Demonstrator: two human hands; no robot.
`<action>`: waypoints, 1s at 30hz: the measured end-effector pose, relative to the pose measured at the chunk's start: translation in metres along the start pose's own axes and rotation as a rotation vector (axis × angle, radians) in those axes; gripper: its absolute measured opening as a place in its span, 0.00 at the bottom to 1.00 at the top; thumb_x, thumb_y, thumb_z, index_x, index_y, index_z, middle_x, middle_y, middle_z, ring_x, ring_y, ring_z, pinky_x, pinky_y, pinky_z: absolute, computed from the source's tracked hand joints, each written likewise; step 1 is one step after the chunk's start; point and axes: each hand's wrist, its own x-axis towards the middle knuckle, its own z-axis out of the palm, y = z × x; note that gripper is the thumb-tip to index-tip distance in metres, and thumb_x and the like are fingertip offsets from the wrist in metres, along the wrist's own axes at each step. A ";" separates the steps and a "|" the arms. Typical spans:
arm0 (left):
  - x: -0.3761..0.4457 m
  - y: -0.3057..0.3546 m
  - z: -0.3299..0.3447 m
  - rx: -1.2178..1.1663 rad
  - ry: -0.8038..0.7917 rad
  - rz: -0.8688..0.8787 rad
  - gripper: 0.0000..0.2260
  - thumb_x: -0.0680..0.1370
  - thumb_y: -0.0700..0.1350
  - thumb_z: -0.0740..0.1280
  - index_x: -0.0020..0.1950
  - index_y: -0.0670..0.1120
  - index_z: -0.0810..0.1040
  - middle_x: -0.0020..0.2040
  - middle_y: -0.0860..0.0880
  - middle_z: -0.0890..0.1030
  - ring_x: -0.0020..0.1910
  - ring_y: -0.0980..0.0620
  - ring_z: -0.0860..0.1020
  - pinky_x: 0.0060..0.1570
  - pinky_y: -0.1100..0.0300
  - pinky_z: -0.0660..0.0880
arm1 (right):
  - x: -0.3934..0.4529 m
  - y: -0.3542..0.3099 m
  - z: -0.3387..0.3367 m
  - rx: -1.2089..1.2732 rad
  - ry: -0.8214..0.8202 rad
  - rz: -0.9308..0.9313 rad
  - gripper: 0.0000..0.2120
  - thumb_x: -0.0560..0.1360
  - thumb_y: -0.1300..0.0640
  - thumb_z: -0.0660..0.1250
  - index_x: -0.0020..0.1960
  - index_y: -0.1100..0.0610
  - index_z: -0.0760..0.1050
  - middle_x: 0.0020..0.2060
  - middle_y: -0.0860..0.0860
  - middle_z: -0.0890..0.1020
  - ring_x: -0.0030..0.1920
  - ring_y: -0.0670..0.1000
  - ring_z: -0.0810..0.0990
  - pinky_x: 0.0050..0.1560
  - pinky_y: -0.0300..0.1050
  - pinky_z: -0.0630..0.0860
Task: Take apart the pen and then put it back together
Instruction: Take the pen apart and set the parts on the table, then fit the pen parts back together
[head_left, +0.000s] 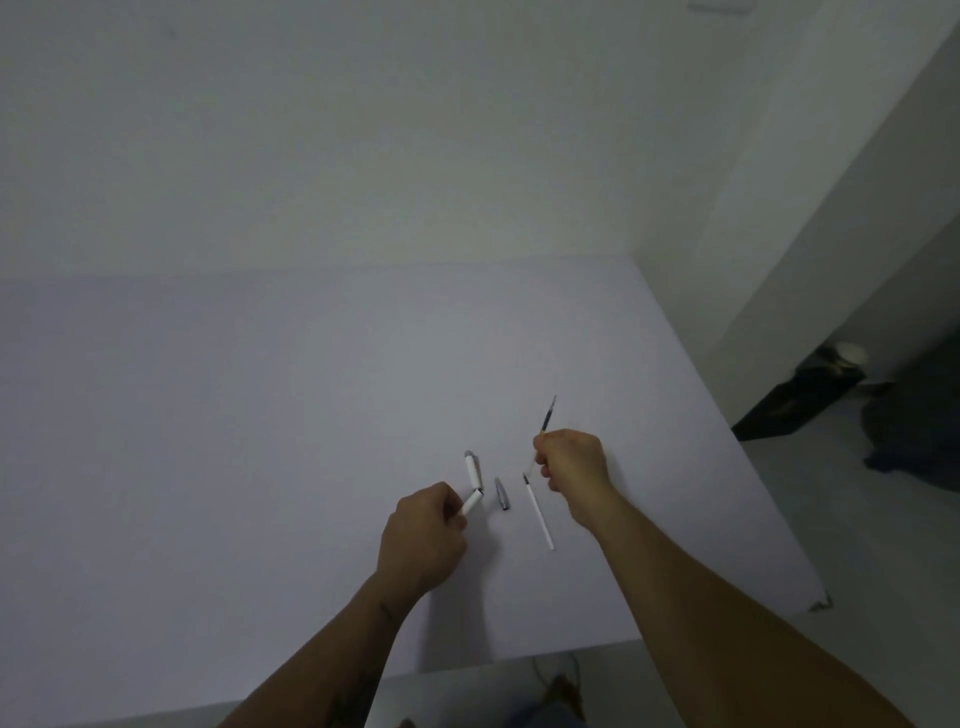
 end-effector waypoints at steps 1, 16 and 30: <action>0.000 0.001 0.001 -0.001 0.002 -0.003 0.05 0.73 0.44 0.67 0.39 0.53 0.74 0.37 0.53 0.77 0.34 0.52 0.76 0.35 0.56 0.76 | 0.004 0.001 -0.009 -0.165 0.018 -0.045 0.08 0.71 0.60 0.68 0.33 0.58 0.78 0.31 0.55 0.80 0.30 0.52 0.75 0.32 0.41 0.70; -0.001 -0.003 0.018 0.035 0.046 -0.019 0.03 0.76 0.44 0.66 0.46 0.50 0.79 0.42 0.51 0.76 0.37 0.55 0.74 0.36 0.59 0.70 | 0.007 0.042 -0.028 -1.044 -0.031 -0.087 0.08 0.68 0.55 0.65 0.34 0.54 0.68 0.36 0.51 0.77 0.29 0.49 0.71 0.29 0.38 0.66; -0.019 -0.020 0.004 0.019 0.026 -0.051 0.02 0.75 0.44 0.67 0.43 0.51 0.76 0.42 0.51 0.76 0.38 0.54 0.74 0.37 0.59 0.70 | -0.016 0.049 0.013 -1.143 -0.061 -0.191 0.11 0.70 0.56 0.66 0.51 0.57 0.78 0.51 0.55 0.82 0.52 0.58 0.82 0.40 0.42 0.72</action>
